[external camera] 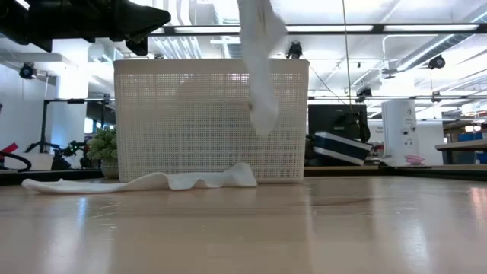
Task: Sort clothes
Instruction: Put the right white sock into the white bin
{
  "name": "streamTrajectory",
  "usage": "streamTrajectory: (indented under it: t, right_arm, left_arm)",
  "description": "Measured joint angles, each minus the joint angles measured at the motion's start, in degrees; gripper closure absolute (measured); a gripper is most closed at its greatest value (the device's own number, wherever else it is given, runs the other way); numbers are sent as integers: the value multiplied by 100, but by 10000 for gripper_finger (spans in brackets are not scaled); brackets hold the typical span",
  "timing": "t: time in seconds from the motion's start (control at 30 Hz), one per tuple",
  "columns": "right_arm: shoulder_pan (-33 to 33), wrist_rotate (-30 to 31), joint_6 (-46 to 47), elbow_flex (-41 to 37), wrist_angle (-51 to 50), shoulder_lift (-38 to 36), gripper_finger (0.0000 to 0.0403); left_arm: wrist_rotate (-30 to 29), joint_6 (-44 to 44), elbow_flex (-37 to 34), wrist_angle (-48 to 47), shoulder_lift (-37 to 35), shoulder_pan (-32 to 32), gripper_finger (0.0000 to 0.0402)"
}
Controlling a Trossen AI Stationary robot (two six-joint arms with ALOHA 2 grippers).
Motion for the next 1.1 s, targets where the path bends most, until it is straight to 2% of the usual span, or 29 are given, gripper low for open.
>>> streamTrajectory:
  t: [0.17, 0.4, 0.53, 0.7, 0.97, 1.1]
  right_arm:
    - [-358, 37, -631, 1037, -301, 12, 403]
    - [-1220, 32, -1273, 1816, -303, 18, 403]
    - [-1730, -151, -1157, 1877, -342, 21, 403]
    - [-2120, -677, -696, 1860, -516, 133, 403]
    - [-2211, -895, -166, 1852, -865, 784, 400]
    - [-2206, -887, -299, 1851, -1155, 1132, 367]
  left_arm:
    - [0, -1, 2, 14, 8, 0, 402]
    - [0, -19, 2, 47, 8, 0, 402]
    - [0, -21, 2, 46, 8, 0, 402]
    - [0, 4, 2, 44, 8, 0, 402]
    - [0, 21, 2, 34, 8, 0, 402]
    - [49, -147, 2, 16, 10, 2, 402]
